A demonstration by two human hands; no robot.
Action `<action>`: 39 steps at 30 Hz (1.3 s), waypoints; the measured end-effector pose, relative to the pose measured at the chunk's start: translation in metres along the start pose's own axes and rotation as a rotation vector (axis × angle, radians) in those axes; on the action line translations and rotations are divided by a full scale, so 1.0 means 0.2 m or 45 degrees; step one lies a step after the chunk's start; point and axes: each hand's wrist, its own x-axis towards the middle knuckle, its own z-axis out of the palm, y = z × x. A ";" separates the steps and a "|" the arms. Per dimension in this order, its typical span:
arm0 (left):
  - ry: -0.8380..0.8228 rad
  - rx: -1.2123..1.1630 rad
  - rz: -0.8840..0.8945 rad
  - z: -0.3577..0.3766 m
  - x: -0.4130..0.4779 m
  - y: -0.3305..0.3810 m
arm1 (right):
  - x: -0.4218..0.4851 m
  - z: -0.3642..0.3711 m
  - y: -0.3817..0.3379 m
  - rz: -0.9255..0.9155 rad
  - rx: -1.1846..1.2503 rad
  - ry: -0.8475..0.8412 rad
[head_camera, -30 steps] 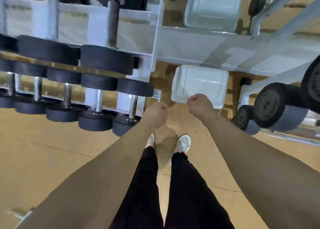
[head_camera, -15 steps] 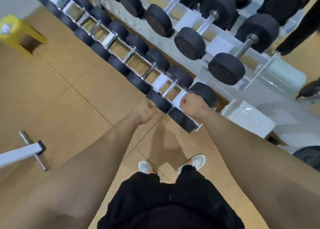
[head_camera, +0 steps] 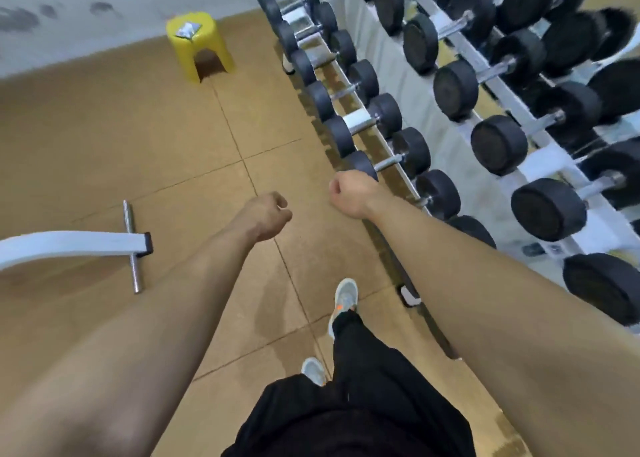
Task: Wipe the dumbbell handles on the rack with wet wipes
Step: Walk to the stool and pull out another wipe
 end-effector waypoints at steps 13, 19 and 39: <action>0.125 -0.187 -0.239 -0.94 0.96 -0.18 | 1.34 -0.51 -0.62 -0.224 -0.113 -0.185; 0.140 -0.310 -0.318 -1.35 1.40 -0.25 | 1.97 -0.83 -0.89 -0.296 -0.177 -0.192; 0.113 -0.204 -0.297 -3.02 3.38 -0.63 | 4.08 -1.51 -2.09 -0.267 -0.092 -0.177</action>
